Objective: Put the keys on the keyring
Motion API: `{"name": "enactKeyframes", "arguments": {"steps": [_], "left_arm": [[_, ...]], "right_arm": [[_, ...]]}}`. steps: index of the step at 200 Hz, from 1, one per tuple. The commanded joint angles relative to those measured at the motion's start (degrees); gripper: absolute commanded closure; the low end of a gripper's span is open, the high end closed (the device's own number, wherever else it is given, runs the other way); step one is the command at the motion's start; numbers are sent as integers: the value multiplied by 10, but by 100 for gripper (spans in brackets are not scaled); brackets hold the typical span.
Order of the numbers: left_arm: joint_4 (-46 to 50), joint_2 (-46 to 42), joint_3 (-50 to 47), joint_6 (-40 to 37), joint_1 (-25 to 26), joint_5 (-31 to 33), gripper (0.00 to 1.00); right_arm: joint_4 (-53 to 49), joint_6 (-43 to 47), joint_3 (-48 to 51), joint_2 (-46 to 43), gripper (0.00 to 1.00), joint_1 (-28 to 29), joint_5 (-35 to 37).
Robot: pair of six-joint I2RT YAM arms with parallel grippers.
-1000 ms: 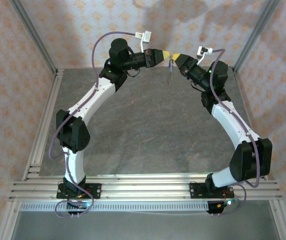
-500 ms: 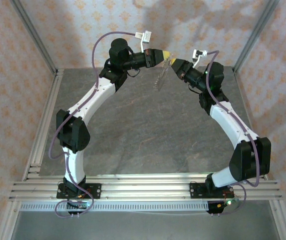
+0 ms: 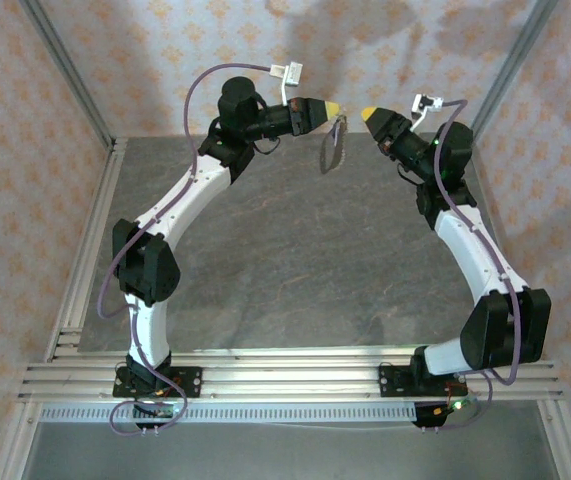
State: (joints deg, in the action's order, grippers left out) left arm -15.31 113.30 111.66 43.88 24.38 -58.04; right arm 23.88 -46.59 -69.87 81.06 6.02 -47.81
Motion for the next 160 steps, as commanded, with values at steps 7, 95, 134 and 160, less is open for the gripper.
{"name": "enactKeyframes", "arguments": {"steps": [7, 95, 134, 160], "left_arm": [[-54, -15, 6, 17, 3, -2, 100], [-64, -11, 8, 28, 4, -1, 100], [-63, -11, 10, 27, 5, 0, 100], [-62, -11, 11, 27, 6, 1, 100]], "right_arm": [[102, -56, -31, 21, 61, 2, -7], [183, -98, -49, 62, 62, 49, -4], [185, -95, -39, 59, 67, 56, 0], [184, -95, -32, 58, 72, 56, 0]]}}
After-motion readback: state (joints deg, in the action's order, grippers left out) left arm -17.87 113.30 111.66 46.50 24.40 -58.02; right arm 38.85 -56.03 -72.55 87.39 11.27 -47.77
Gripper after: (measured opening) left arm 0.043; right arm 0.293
